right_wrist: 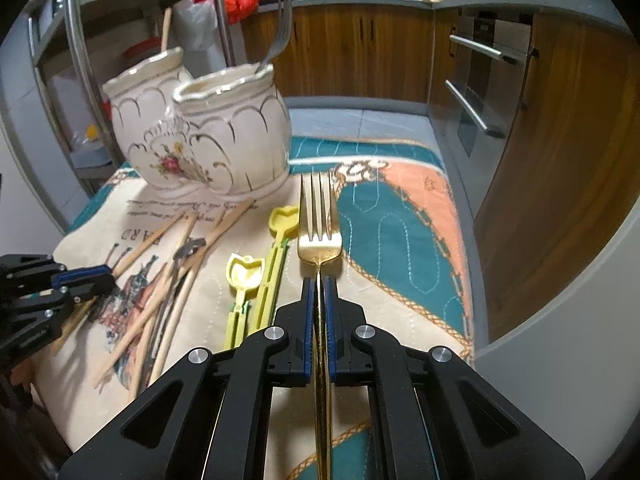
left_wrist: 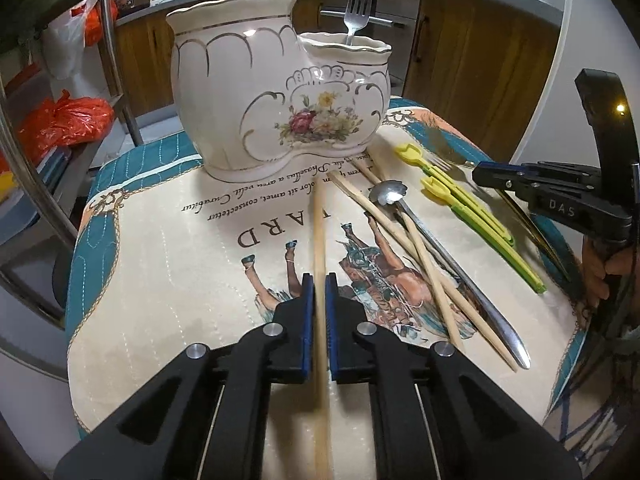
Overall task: Organize utensils
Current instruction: 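Lower the gold fork into the short cup while the left tool inserts the chopstick, then open both tools and pull them back from the holder, then grasp a thin silver spoon with the right tool while the left tool grasps a wooden chopstick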
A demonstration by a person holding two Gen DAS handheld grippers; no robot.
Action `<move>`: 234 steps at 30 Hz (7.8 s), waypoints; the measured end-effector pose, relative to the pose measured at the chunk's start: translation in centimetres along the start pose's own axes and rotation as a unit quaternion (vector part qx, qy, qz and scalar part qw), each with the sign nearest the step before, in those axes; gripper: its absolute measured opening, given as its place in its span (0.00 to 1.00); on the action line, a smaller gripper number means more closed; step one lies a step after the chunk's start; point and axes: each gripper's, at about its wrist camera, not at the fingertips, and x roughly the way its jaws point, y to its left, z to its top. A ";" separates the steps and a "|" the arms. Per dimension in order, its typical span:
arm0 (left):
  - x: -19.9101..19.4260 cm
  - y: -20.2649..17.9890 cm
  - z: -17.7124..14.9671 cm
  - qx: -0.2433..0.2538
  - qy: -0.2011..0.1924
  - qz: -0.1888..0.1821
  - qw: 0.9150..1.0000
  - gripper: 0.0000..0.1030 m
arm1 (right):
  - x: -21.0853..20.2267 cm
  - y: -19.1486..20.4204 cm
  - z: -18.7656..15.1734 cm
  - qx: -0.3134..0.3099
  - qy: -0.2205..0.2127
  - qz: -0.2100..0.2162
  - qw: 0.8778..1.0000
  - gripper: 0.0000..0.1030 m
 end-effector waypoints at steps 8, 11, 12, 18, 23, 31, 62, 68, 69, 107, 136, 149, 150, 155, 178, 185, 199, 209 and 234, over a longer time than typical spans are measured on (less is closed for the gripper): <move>-2.4 0.6 0.8 0.005 -0.060 -0.016 0.998 0.06 | -3.8 0.2 1.0 -0.013 -0.073 0.011 0.997 0.06; -3.5 0.9 1.2 0.003 -0.091 -0.026 0.995 0.06 | -5.2 0.5 1.3 -0.022 -0.102 0.017 0.994 0.06; -3.9 1.0 1.2 0.003 -0.103 -0.029 0.994 0.06 | -5.6 0.7 1.3 -0.026 -0.112 0.018 0.993 0.06; -5.8 1.1 2.0 0.001 -0.168 -0.035 0.985 0.06 | -7.6 1.7 2.0 -0.038 -0.169 0.023 0.985 0.06; -7.3 1.2 3.8 0.008 -0.222 -0.033 0.975 0.06 | -8.5 2.6 3.6 -0.039 -0.224 0.028 0.973 0.06; -9.6 4.4 10.1 -0.039 -0.307 -0.045 0.950 0.06 | -9.1 3.9 8.9 -0.037 -0.261 0.059 0.963 0.06; -2.6 7.7 14.0 -0.080 -0.337 -0.030 0.938 0.06 | -0.9 3.6 13.8 0.011 -0.229 0.056 0.972 0.06; -2.6 6.9 12.2 -0.037 -0.311 -0.001 0.950 0.06 | 0.8 3.1 12.4 0.025 -0.202 0.046 0.978 0.06; -2.5 6.7 12.0 -0.029 -0.308 0.003 0.951 0.06 | 0.9 3.1 12.3 0.026 -0.199 0.045 0.979 0.06; -6.4 6.2 10.0 -0.045 -0.292 0.020 0.955 0.82 | -3.3 2.1 10.9 0.032 -0.228 0.026 0.973 0.94; -9.6 2.7 5.1 -0.025 -0.236 0.009 0.971 0.95 | -7.1 -1.9 3.6 0.033 -0.183 -0.003 0.983 0.95; -5.8 1.5 3.0 -0.041 -0.158 -0.006 0.987 0.95 | -5.0 -2.0 1.4 0.019 -0.119 -0.008 0.993 0.95; -5.4 1.3 2.8 -0.039 -0.149 -0.005 0.988 0.95 | -4.7 -2.0 1.2 0.017 -0.112 -0.007 0.993 0.95; -3.4 0.7 1.9 -0.038 -0.114 -0.011 0.993 0.95 | -3.4 -1.9 0.5 0.017 -0.078 -0.016 0.997 0.95; -1.8 1.0 1.1 -0.026 -0.087 0.000 0.996 0.94 | -0.5 5.4 0.4 -0.048 0.023 0.084 0.995 0.31; -2.3 1.6 0.9 -0.031 -0.095 -0.001 0.995 0.94 | 0.2 7.0 0.2 -0.060 0.044 0.099 0.992 0.16; -2.8 1.7 1.0 -0.031 -0.100 -0.004 0.994 0.94 | 1.2 8.2 0.2 -0.077 0.056 0.080 0.992 0.03; -1.3 -0.4 1.2 -0.015 -0.055 -0.010 0.998 0.90 | -2.0 4.9 0.7 -0.043 0.001 0.088 0.995 0.02; 4.2 -6.1 4.1 0.063 0.031 -0.006 0.998 0.13 | -3.8 0.5 0.1 -0.004 -0.045 0.107 0.993 0.02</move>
